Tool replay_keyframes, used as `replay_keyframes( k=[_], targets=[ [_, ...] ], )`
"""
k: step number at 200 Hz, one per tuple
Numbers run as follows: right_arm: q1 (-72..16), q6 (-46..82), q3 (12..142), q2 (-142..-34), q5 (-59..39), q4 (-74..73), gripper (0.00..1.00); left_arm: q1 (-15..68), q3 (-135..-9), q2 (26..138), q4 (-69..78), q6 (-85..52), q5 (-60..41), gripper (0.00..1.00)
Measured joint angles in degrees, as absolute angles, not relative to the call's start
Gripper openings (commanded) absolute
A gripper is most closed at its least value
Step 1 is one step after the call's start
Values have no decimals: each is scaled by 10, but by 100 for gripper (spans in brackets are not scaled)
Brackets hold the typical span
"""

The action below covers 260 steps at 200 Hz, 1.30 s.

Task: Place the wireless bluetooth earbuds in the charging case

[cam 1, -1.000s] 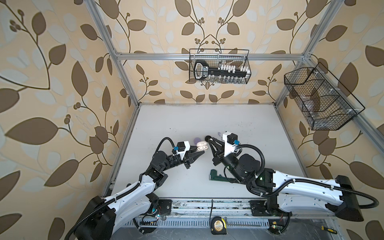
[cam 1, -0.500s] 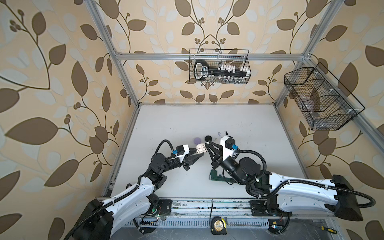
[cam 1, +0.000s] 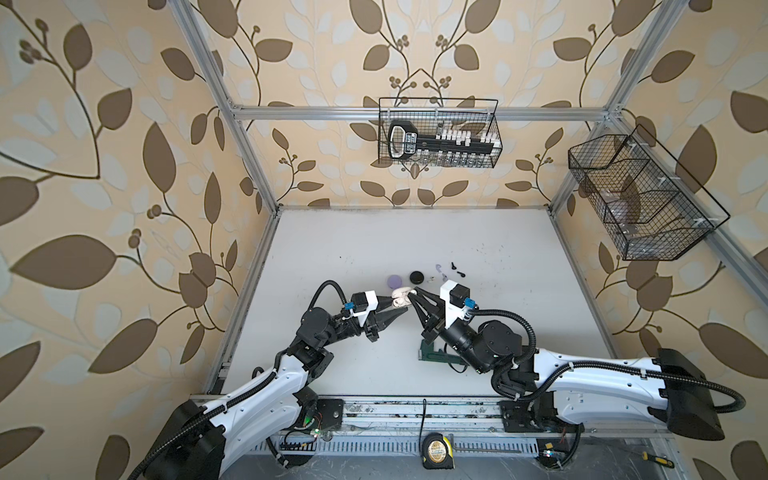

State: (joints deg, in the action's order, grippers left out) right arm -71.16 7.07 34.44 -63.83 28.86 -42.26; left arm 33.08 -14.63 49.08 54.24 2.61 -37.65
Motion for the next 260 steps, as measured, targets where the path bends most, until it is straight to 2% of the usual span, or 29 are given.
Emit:
replay_keyframes(
  k=[136,260],
  targets=[
    [-700,57,341,-668,289,-483,9,331,-140,470,540,21,-381,0],
    [-702,39,328,-701,281,-537,7,331,-139,462,534,-57,-373,0]
  ],
)
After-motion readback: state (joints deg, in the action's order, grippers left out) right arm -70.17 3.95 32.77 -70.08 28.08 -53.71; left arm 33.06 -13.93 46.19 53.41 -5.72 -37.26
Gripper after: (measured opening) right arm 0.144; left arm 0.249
